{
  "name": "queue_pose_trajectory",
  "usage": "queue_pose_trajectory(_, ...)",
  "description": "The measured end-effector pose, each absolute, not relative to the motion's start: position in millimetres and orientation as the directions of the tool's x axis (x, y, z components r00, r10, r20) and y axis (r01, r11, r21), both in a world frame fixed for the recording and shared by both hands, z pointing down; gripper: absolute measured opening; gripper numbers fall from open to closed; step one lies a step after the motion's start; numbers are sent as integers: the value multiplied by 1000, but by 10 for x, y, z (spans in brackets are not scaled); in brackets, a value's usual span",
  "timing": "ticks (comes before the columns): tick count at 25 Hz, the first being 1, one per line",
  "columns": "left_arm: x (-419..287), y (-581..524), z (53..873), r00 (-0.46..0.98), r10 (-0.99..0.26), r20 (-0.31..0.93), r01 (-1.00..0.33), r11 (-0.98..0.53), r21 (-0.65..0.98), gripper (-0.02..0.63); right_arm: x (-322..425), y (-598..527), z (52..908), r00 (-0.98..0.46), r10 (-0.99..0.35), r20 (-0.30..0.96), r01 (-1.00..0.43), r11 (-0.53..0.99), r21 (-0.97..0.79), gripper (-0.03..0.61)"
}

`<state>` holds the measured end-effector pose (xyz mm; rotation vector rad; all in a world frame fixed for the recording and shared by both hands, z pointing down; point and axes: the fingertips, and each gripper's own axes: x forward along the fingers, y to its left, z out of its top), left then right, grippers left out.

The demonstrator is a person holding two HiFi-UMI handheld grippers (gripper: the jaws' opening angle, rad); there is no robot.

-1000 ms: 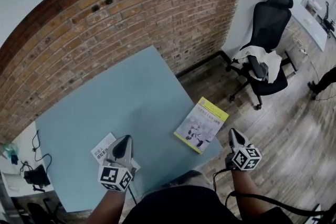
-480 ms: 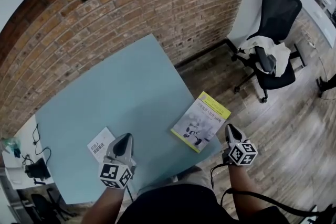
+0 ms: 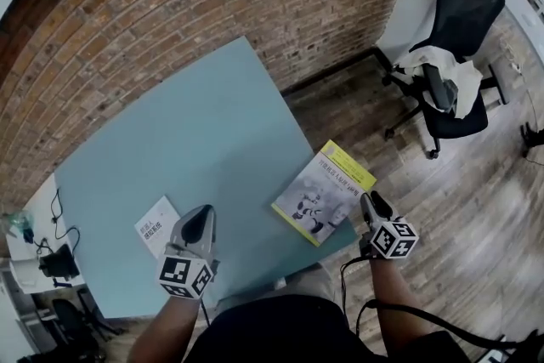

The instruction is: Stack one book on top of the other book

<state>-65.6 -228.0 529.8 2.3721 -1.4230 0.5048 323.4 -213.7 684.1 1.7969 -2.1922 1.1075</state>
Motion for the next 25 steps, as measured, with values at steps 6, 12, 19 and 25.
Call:
queue_pose_trajectory(6, -655, -2249, 5341, 409, -772, 487, -901, -427, 79, 5, 3305, -2212, 7044, -309, -801, 512, -846, -15, -533, 239)
queue_pose_trajectory(12, -762, -2212, 5390, 363, -772, 522, -918, -393, 57, 5, 3272, -2286, 7193, -350, -779, 520, -834, 7, -551, 308)
queue_pose_trajectory(19, -743, -2191, 5422, 343, -768, 541, -924, -381, 44, 5, 3205, -2384, 7354, -433, -742, 511, -777, 19, -630, 354)
queue_pose_trajectory(25, -742, -2108, 5484, 339, -751, 566, -930, -357, 84, 5, 3036, -2452, 7478, -521, -694, 497, -715, 36, -698, 403)
